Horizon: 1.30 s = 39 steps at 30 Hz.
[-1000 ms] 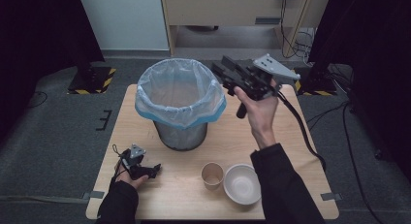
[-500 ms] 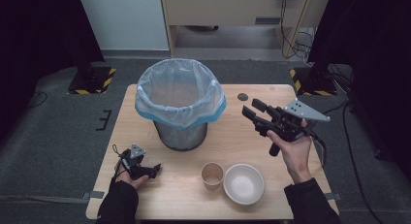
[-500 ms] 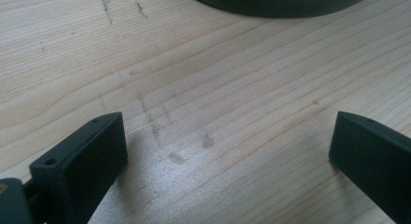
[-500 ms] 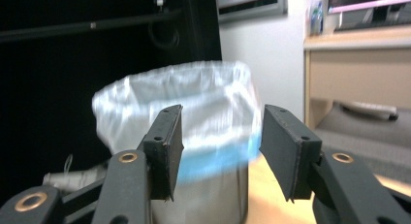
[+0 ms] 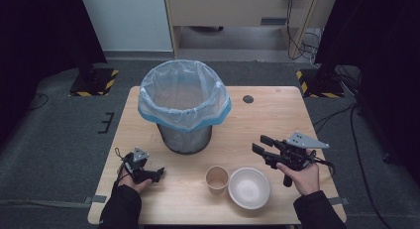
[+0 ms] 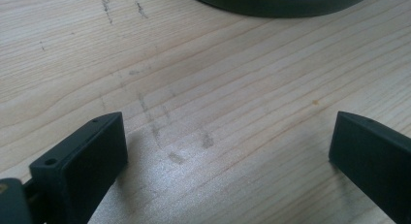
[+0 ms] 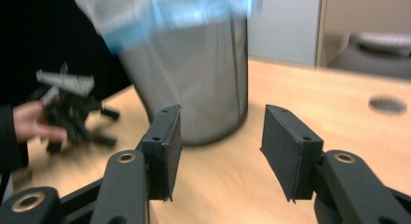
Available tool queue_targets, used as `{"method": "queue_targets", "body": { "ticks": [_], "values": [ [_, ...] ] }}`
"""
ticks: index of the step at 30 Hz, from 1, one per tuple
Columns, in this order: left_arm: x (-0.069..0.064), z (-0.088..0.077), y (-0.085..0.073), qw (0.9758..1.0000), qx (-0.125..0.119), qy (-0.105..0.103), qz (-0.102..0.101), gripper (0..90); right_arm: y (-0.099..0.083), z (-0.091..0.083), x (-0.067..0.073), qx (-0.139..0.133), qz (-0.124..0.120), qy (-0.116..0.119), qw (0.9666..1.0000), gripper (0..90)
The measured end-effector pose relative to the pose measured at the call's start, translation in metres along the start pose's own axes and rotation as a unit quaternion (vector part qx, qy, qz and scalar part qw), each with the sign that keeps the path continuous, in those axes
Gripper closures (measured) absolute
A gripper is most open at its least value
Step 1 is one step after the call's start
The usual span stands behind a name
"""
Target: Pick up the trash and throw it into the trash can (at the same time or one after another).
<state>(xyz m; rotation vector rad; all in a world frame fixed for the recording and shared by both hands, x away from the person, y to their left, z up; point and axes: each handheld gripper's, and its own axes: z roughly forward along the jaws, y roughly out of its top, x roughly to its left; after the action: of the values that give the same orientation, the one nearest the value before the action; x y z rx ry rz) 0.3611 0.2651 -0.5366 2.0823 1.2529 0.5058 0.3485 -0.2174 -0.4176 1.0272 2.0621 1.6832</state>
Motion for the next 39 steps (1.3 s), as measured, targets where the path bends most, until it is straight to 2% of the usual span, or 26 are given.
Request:
{"method": "queue_targets", "body": {
  "ticks": [3, 7, 12, 15, 18, 22, 24, 26, 31, 39],
  "values": [
    [0.0, 0.0, 0.0, 1.0, 0.0, 0.0, 0.0, 0.0, -0.023, -0.001, -0.006, 0.034, 0.012, 0.003, 0.9994, 49.4],
    [0.0, 0.0, 0.0, 1.0, 0.0, 0.0, 0.0, 0.0, -0.049, 0.003, -0.015, 0.093, 0.018, 0.006, 0.9955, 50.4],
    [0.0, 0.0, 0.0, 1.0, 0.0, 0.0, 0.0, 0.0, -0.069, 0.012, -0.022, 0.145, 0.008, 0.013, 0.9894, 51.5],
    [0.0, 0.0, 0.0, 1.0, 0.0, 0.0, 0.0, 0.0, -0.076, 0.015, -0.027, 0.164, 0.01, 0.016, 0.9863, 50.7],
    [0.0, 0.0, 0.0, 1.0, 0.0, 0.0, 0.0, 0.0, -0.082, 0.02, -0.031, 0.191, 0.011, 0.017, 0.9815, 50.3],
    [0.0, 0.0, 0.0, 1.0, 0.0, 0.0, 0.0, 0.0, -0.087, 0.023, -0.032, 0.216, 0.009, 0.02, 0.9762, 50.8],
    [0.0, 0.0, 0.0, 1.0, 0.0, 0.0, 0.0, 0.0, -0.087, 0.024, -0.032, 0.223, 0.008, 0.023, 0.9746, 51.9],
    [0.0, 0.0, 0.0, 1.0, 0.0, 0.0, 0.0, 0.0, -0.087, 0.024, -0.031, 0.226, 0.01, 0.026, 0.9736, 53.7],
    [0.0, 0.0, 0.0, 1.0, 0.0, 0.0, 0.0, 0.0, -0.089, 0.026, -0.031, 0.249, 0.012, 0.029, 0.9679, 60.6],
    [0.0, 0.0, 0.0, 1.0, 0.0, 0.0, 0.0, 0.0, -0.087, 0.025, -0.03, 0.264, 0.011, 0.033, 0.9639, 77.1]
  ]
}}
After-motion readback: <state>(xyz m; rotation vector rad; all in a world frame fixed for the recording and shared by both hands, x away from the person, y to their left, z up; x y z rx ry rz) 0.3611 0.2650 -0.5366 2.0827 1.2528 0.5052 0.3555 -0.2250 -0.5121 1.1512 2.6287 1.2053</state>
